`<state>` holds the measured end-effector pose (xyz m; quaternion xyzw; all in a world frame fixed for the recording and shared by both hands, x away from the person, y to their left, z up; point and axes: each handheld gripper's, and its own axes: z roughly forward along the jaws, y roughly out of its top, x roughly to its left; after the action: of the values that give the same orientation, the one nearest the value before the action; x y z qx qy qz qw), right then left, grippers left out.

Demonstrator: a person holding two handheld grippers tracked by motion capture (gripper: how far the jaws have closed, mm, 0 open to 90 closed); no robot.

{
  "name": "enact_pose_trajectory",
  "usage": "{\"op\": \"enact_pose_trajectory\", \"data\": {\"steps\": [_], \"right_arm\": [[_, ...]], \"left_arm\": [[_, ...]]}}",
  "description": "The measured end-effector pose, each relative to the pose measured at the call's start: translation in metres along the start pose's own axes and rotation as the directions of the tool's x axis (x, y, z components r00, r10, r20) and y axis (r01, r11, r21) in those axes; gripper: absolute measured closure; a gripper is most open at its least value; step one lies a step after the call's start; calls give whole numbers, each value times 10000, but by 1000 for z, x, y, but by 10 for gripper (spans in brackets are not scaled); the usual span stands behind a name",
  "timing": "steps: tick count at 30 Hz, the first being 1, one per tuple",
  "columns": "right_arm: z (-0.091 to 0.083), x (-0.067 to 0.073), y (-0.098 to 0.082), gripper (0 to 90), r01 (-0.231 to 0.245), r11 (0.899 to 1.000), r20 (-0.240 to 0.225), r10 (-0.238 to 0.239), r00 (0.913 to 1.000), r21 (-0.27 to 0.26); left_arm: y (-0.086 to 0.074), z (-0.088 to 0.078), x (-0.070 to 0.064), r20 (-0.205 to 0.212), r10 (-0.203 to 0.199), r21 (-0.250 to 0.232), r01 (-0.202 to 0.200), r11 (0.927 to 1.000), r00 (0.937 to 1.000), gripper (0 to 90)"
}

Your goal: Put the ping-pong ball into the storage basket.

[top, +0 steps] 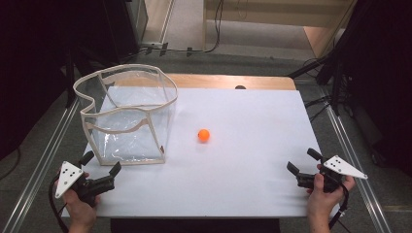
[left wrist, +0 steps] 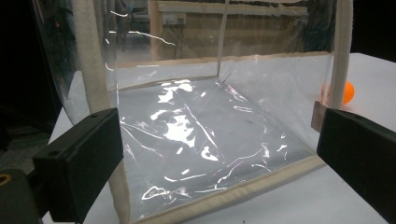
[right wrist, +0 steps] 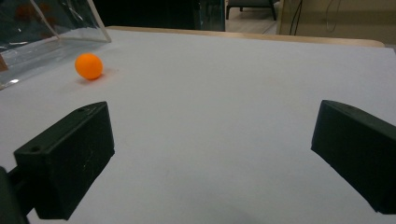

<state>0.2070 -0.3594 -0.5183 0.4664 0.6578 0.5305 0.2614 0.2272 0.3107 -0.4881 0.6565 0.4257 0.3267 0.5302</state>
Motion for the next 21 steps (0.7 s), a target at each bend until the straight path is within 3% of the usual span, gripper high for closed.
{"op": "enact_pose_trajectory", "data": {"steps": [11, 21], "right_arm": [[1, 1, 18, 0, 498, 9987, -303, -495, 9983, 94], [17, 8, 54, 0, 1128, 9925, -843, -1086, 9905, 468]], "left_arm": [[0, 0, 0, -26, -25, 16, 25, 10000, 10000, 8], [-1, 0, -1, -67, 25, 48, -25, 10000, 10000, 8]]}}
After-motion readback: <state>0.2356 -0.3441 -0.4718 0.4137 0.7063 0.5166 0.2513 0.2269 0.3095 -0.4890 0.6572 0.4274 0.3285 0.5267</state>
